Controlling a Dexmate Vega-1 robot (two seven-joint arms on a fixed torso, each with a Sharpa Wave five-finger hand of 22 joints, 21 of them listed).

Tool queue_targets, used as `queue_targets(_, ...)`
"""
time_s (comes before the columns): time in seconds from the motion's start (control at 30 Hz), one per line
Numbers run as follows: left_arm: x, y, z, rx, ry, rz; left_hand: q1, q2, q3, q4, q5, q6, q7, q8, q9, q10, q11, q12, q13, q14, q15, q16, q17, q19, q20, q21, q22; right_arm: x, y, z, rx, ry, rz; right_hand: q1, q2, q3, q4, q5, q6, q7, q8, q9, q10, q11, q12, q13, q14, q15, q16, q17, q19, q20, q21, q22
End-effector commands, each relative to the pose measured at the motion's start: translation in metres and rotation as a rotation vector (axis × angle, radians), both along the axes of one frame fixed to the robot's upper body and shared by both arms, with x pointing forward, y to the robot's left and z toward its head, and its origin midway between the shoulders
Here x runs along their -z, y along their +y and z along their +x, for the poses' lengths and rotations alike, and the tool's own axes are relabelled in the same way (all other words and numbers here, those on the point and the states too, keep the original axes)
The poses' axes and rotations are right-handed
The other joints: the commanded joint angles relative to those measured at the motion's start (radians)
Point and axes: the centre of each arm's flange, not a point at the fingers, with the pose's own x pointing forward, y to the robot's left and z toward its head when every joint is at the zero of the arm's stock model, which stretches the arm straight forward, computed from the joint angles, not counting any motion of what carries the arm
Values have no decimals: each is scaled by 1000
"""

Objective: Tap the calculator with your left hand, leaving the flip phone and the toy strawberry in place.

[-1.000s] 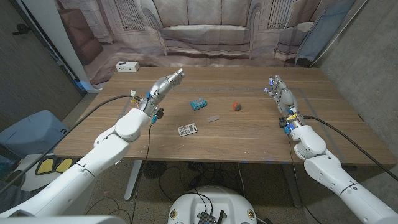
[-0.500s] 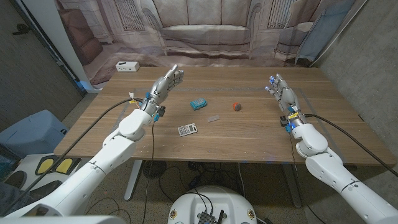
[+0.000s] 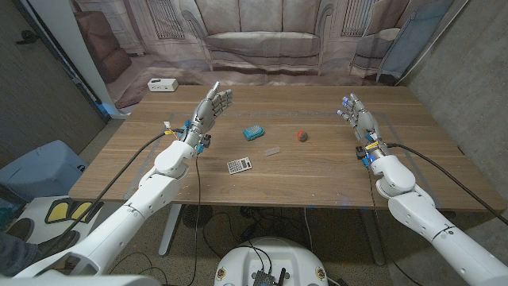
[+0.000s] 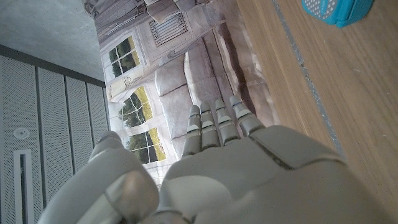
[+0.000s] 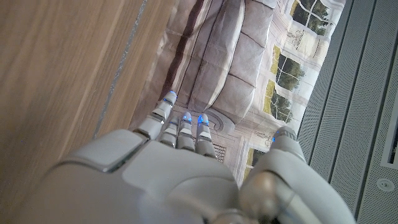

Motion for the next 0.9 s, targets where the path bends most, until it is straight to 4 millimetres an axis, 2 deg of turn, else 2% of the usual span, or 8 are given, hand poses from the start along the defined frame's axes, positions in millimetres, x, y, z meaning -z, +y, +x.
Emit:
queue_targets(0.03, 17, 6, 18, 40, 77, -61, 5, -5, 3, -6, -1, -6, -2, 3, 2, -6, 3, -2, 1, -8, 2, 1, 1, 1, 7, 0, 2, 8, 11, 13, -33, 37, 1, 10, 7, 2, -5, 1, -4, 1, -3, 3, 7, -6, 3, 2, 9, 1, 8, 0, 12, -2, 5, 1)
queue_targets(0.5, 27, 7, 31, 77, 170, -54, 6, -3, 3, -7, -1, -9, -2, 5, 2, -9, 3, -2, 1, -9, 3, 2, 2, -8, 16, -4, 3, 18, 20, 15, -25, 49, 30, 10, 6, 2, -6, 1, -4, 2, -2, 4, 16, -3, 5, 2, 13, 4, 8, 0, 14, 0, 2, 1)
queue_targets(0.9, 27, 6, 16, 39, 156, -48, 6, -1, 3, -8, -2, -9, -3, 6, 2, -9, 6, -2, 1, -9, 2, 2, 2, -10, 17, -5, 3, 10, 17, 15, -32, 54, -24, 9, 5, 1, -5, 1, -3, 1, -2, 4, 15, -4, 4, 2, 12, 6, 6, 1, 11, 3, 0, 1)
